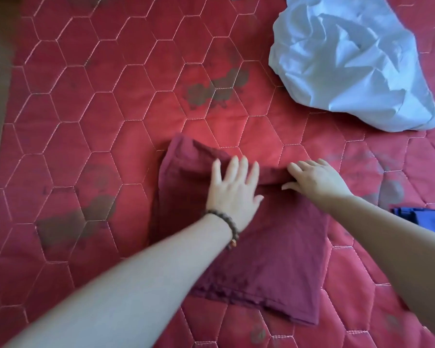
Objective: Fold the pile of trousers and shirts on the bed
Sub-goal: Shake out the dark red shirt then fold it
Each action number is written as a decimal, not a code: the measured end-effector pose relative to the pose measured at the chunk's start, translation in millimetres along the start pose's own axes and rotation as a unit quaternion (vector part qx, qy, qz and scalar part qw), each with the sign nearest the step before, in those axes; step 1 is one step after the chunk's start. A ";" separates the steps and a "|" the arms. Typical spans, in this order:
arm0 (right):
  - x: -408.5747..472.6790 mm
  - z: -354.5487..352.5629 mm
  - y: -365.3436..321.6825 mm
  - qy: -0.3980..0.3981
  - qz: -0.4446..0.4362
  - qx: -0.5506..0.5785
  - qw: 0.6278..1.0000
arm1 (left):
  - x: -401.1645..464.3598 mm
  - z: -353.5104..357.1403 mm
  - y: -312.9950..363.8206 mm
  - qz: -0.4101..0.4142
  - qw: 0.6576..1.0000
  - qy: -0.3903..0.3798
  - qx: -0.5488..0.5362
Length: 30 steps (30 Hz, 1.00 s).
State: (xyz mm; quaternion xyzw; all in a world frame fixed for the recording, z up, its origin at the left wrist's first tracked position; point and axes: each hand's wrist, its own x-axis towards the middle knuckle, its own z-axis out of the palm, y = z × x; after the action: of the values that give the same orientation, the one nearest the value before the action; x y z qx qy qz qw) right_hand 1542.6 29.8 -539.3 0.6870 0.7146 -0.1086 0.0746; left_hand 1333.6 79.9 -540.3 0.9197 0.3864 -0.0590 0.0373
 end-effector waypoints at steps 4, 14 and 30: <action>-5.6 1.9 -0.8 0.012 0.024 -0.011 1.000 | 24.1 5.5 -67.1 0.063 0.995 -0.071 0.036; -14.9 10.8 -8.4 -0.027 0.099 -0.002 0.995 | 23.6 3.4 -108.8 0.108 0.988 -0.103 0.040; 25.3 -181.3 6.9 0.307 0.056 0.014 0.950 | 58.1 -196.3 -155.4 0.088 0.983 0.163 0.015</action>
State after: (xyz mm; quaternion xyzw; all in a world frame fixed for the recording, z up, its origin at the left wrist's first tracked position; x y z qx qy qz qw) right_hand 1556.0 101.2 -371.1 0.7269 0.6619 0.1020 -0.1521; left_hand 1278.3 251.9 -357.5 0.9477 0.3044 0.0894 -0.0349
